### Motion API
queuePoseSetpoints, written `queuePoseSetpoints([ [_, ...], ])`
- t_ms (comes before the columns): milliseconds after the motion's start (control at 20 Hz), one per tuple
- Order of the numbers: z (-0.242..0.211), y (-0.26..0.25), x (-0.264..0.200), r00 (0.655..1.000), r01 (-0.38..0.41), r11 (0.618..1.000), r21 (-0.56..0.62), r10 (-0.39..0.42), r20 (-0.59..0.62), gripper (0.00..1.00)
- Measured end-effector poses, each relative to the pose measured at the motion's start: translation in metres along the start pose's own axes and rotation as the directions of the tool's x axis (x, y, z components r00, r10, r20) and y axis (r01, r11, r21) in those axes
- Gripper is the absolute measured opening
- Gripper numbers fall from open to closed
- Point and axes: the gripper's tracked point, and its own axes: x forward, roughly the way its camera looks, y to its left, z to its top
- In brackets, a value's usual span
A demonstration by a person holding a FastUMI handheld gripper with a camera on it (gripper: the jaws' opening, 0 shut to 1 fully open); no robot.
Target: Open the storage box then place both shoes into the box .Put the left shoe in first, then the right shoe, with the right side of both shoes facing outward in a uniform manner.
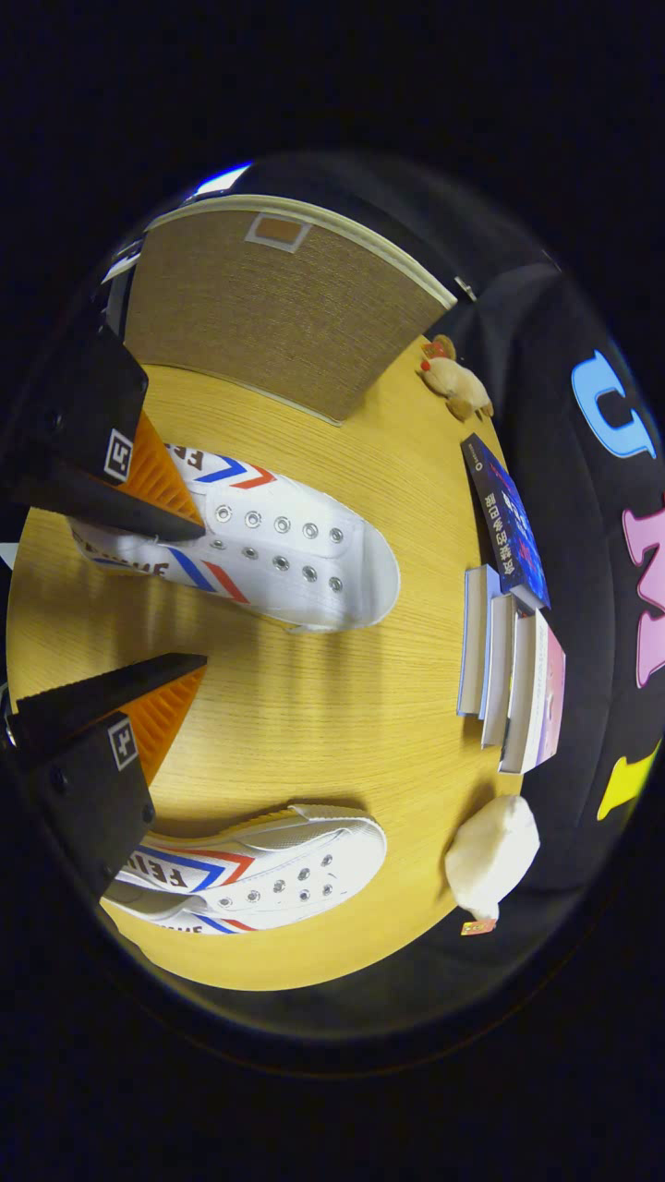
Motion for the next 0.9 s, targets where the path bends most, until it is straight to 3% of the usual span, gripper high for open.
queuePoseSetpoints([
  [100,-0.003,0.009,0.002,0.998,-0.047,0.996,0.071,0.049,-0.03,0.62],
  [250,-0.004,0.014,0.003,0.996,-0.061,0.982,0.178,0.071,-0.052,0.26],
  [400,-0.003,0.012,0.004,0.996,-0.049,0.973,0.227,0.063,-0.057,0.16],
  [450,-0.004,0.012,0.002,0.996,-0.048,0.967,0.249,0.065,-0.057,0.08],
  [700,0.003,0.02,-0.009,0.998,-0.054,0.95,0.306,0.063,-0.02,0.05],
  [900,0.022,0.026,-0.045,0.998,-0.057,0.928,0.369,0.044,0.045,0.05],
])
